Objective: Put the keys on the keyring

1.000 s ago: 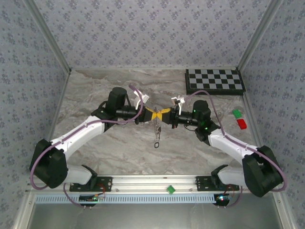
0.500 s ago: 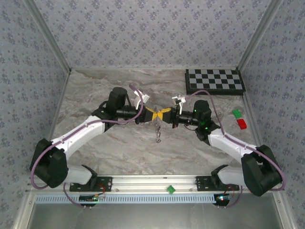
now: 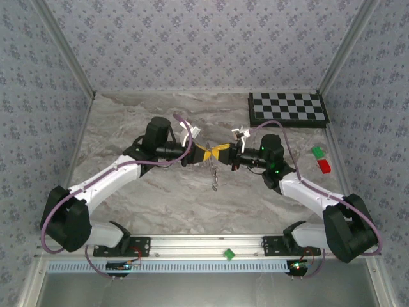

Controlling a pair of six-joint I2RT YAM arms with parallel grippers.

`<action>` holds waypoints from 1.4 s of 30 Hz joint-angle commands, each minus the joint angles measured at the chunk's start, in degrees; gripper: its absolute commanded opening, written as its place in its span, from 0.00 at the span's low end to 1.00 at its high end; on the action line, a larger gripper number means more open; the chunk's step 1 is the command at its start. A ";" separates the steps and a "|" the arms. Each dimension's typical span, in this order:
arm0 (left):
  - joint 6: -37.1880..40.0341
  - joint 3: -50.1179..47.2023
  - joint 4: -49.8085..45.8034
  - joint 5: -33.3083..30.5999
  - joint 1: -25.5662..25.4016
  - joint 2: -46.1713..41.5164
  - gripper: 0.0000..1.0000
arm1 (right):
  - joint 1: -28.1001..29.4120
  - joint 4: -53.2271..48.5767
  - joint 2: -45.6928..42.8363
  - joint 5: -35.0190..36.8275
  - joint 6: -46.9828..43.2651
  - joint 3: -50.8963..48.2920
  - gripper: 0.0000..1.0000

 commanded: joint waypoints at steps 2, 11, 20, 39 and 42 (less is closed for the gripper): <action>0.11 1.15 2.10 2.09 -0.45 0.08 0.00 | 1.83 -0.22 0.21 -2.62 -1.45 1.80 0.15; -0.07 1.70 2.19 1.82 -0.49 0.52 0.00 | 2.44 0.14 0.24 -4.07 -1.23 2.01 0.00; -2.18 0.23 3.44 -5.70 0.41 -3.83 0.37 | -0.44 1.75 -3.77 0.76 -0.20 -1.23 0.00; -6.05 -2.01 7.73 -6.88 1.44 -6.50 0.32 | -1.63 7.65 -4.53 2.04 6.26 -1.91 0.00; -8.68 -2.71 10.88 -7.15 1.44 -6.35 0.32 | -1.64 9.81 -4.43 5.07 8.86 -2.62 0.00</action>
